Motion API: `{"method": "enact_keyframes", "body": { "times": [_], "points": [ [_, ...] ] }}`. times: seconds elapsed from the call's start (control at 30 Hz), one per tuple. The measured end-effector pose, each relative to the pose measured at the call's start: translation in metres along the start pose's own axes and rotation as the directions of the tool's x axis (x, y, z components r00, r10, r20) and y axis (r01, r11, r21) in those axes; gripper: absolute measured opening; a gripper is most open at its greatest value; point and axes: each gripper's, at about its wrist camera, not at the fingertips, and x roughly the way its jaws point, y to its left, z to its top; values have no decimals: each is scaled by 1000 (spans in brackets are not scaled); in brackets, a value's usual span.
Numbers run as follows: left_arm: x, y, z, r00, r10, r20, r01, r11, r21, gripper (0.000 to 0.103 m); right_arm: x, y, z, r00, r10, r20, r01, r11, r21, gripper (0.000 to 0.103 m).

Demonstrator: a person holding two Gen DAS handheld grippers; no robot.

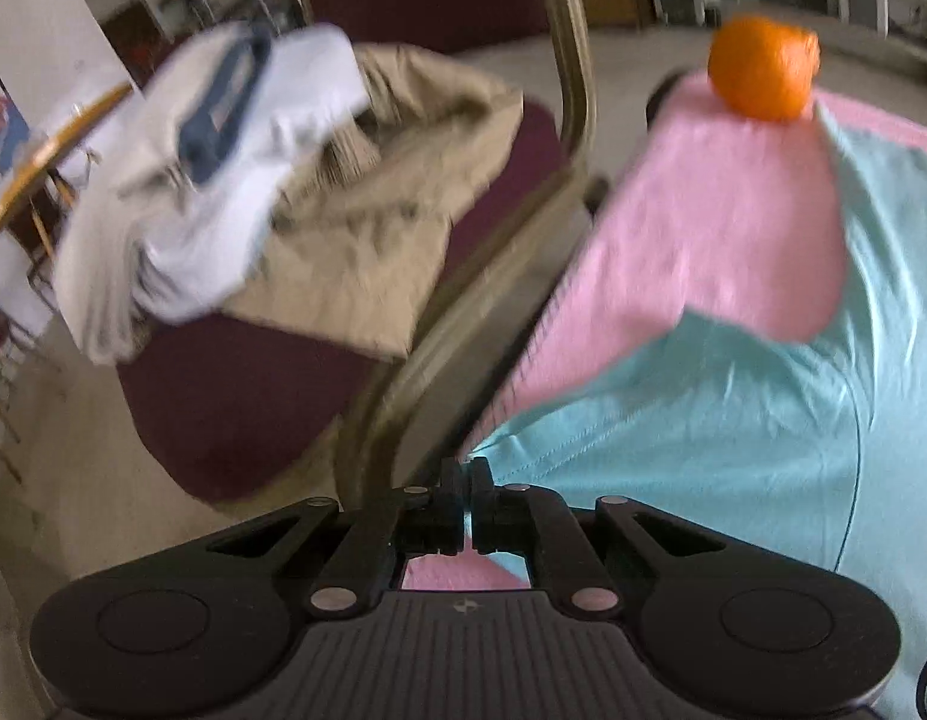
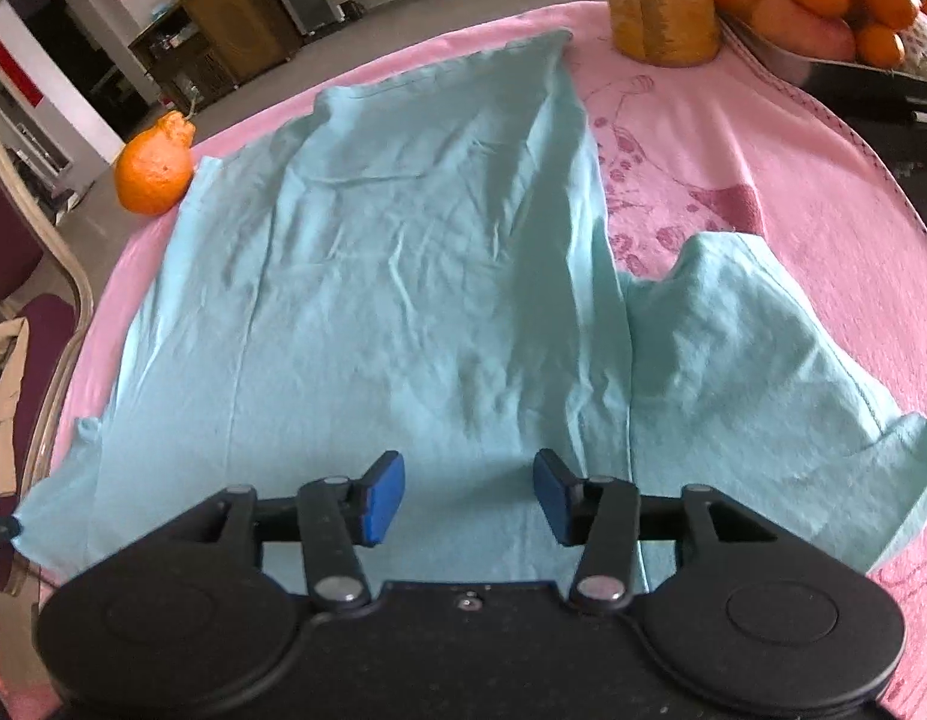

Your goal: Fold clothes

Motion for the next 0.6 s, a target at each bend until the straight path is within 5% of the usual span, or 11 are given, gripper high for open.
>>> {"method": "enact_keyframes", "body": {
  "times": [0.13,0.2,0.37,0.5,0.6],
  "points": [
    [-18,14,-5,999,-31,32,33,997,-69,14,-16,-8,3,998,39,44,-40,999,25,48],
    [-36,20,-7,988,-123,90,131,988,-86,14,-34,-18,5,993,81,90,-86,995,51,48],
    [-60,2,-18,882,-460,107,457,888,48,19,-89,-49,5,958,187,216,-215,970,117,56],
    [-53,-36,-29,885,-466,-10,461,872,167,18,-114,-96,-3,949,101,298,-184,947,265,62],
    [-40,-54,-35,900,-424,-96,435,867,243,19,-106,-139,-7,971,4,240,-112,893,437,55]
  ]
}}
